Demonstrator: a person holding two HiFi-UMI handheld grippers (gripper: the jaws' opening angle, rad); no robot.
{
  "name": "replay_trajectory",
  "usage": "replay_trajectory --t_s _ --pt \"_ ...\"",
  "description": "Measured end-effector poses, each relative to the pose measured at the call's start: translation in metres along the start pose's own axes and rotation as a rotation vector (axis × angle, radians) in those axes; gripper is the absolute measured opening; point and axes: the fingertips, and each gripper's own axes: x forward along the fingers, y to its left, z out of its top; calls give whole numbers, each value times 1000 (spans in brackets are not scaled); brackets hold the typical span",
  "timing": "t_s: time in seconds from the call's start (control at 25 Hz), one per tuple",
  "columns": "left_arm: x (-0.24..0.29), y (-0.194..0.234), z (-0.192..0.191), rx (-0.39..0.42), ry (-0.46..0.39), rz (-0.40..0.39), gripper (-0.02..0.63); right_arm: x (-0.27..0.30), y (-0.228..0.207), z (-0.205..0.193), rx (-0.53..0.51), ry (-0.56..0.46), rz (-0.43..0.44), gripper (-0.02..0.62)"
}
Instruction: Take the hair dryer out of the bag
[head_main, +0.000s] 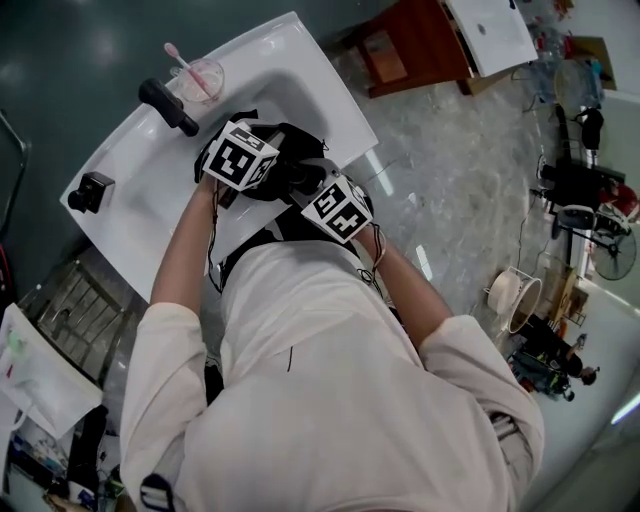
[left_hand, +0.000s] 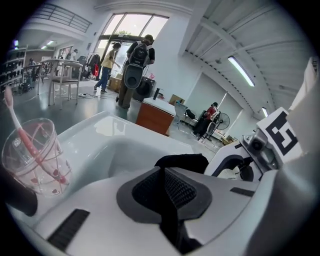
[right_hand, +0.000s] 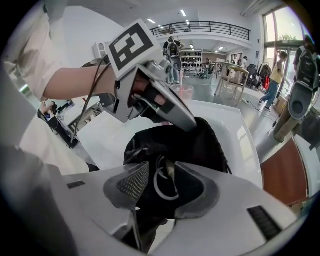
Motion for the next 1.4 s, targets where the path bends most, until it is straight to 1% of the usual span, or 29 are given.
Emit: replay_trajectory --t_s 0.08,0.2,0.28,0.32,0.4,0.48,0.56,0.64,0.76,0.88,0.96,1.04,1.12,1.24,1.4 --pt "-1 -1 -6 31 21 -25 35 3 0 2 -20 23 -4 149" --pt "-9 -2 -19 77 60 -63 35 13 -9 -6 -53 83 -3 150" --pt "-14 0 -26 77 70 -75 35 19 -15 -13 -65 127 10 158" --pt "-15 3 -28 71 66 -68 35 22 -17 -16 -80 149 14 165" --pt "-17 10 -28 46 29 -25 35 25 -15 -17 -133 188 12 186" --pt "-17 19 -22 -5 -35 22 35 26 -9 -13 -173 207 13 194" --pt "-17 23 -15 -65 -94 39 35 26 2 -7 -147 195 42 207" --pt "-15 26 -9 -91 -125 46 35 27 8 -1 -84 176 66 207" --pt "-13 26 -6 -56 -118 35 35 35 1 -6 -43 198 70 207" --pt "-16 19 -15 -5 -76 -36 35 46 -7 -19 -57 246 98 222" --pt "-20 16 -27 23 -39 -73 37 51 -12 -23 -86 259 108 235" --pt "-25 15 -38 37 -13 -80 37 53 -18 -23 -133 266 94 241" --pt "-29 13 -47 32 -6 -79 37 56 -27 -21 -176 269 63 247" --pt "-31 11 -56 -8 -27 -69 37 63 -36 -19 -213 272 33 262" --pt "-29 14 -58 -58 -68 -36 37 75 -46 -20 -283 312 2 270"
